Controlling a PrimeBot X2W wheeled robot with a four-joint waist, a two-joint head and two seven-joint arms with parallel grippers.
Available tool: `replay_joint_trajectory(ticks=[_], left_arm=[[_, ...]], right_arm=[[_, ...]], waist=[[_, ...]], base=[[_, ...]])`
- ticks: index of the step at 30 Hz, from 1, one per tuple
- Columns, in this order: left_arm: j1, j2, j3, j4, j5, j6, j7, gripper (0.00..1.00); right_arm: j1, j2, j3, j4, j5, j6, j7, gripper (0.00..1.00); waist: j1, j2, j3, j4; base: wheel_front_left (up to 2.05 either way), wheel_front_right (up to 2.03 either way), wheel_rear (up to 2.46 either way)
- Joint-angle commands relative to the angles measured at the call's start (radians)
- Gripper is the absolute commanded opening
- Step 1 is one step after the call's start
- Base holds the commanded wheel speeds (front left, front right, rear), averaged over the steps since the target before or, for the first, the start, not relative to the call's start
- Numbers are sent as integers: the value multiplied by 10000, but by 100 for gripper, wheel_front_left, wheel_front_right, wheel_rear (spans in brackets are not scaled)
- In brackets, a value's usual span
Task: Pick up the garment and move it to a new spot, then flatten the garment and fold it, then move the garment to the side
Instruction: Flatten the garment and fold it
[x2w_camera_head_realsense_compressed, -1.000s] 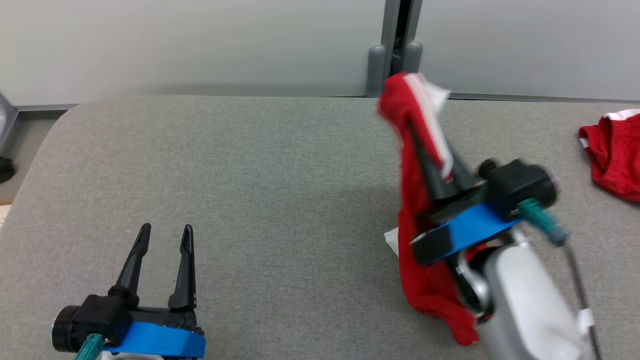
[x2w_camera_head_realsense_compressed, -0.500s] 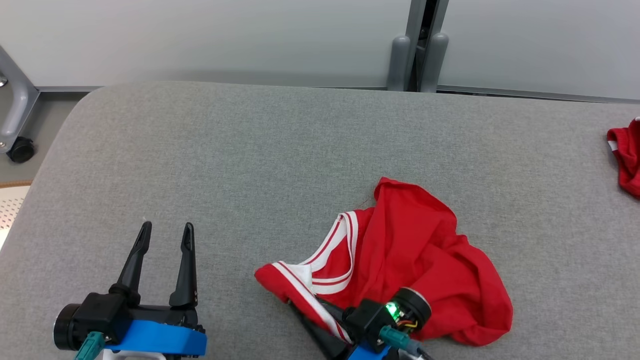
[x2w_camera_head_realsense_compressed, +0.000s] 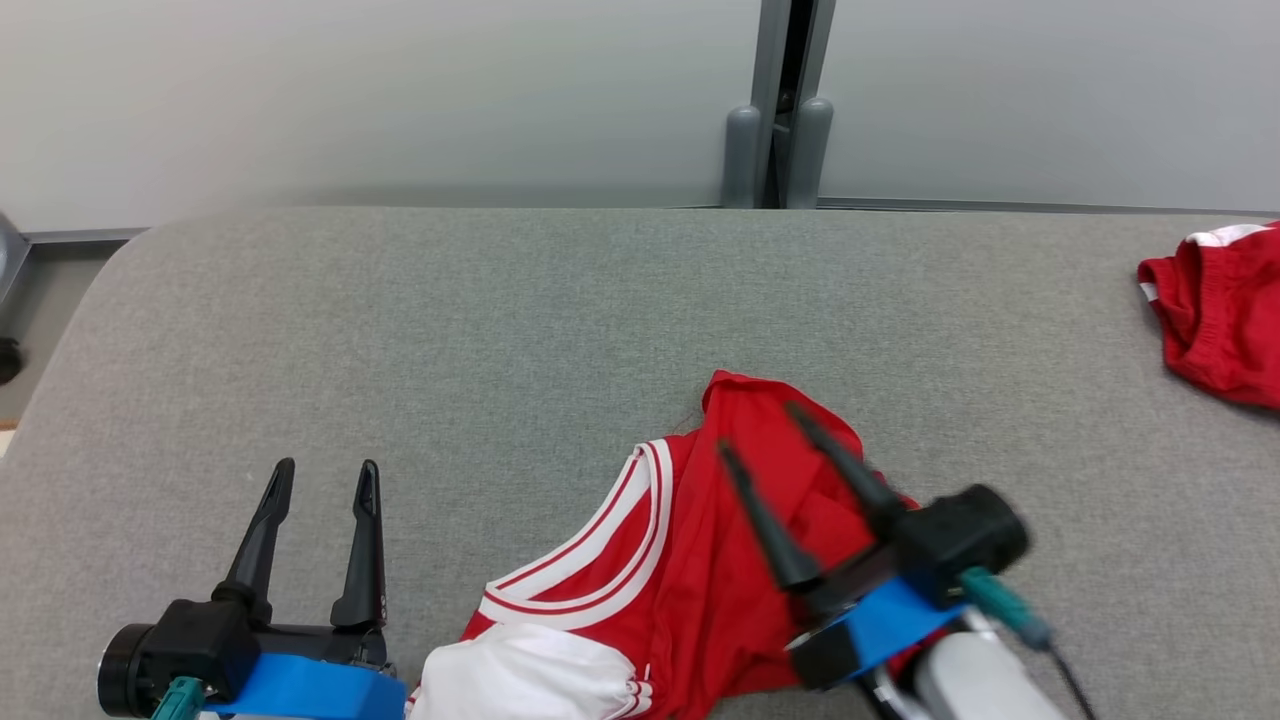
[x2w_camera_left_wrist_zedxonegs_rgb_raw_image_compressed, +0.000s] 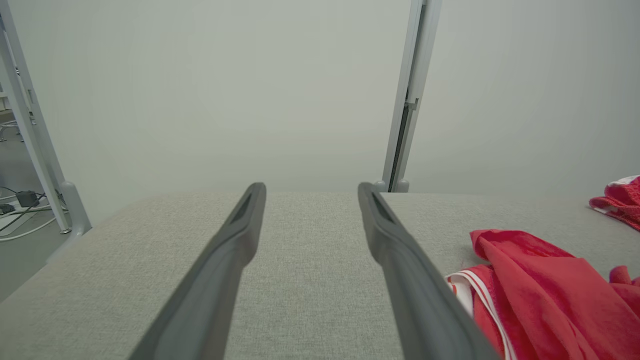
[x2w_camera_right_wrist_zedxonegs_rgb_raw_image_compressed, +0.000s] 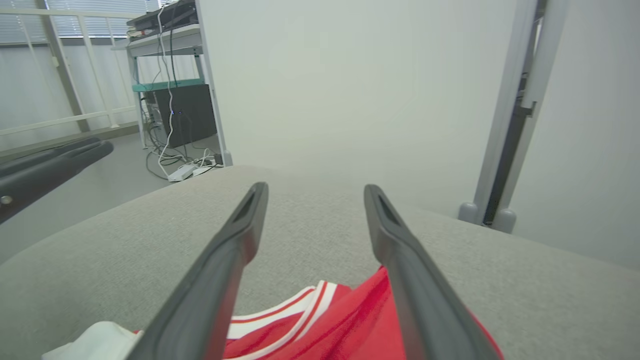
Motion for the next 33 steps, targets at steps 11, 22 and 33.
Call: replay_joint_trajectory(ticks=[11, 22, 33], left_arm=[[148, 64, 18, -36, 119, -85, -46, 100], [-2068, 530, -1581, 839, -108, -309, 408, 100], [-4760, 1844, -5027, 3464, -2411, -319, 1995, 100]], right_arm=[[2024, 90, -3839, -1746, -760, -3, 192, 100], [2074, 223, -4007, -2175, -843, -3, 475, 100], [1775, 240, -4224, -1986, -901, -3, 456, 100]], waist=[[0, 0, -67, -408], [0, 0, 97, -753], [0, 0, 708, -1623]], base=[[0, 0, 0], [0, 0, 0], [0, 0, 0]])
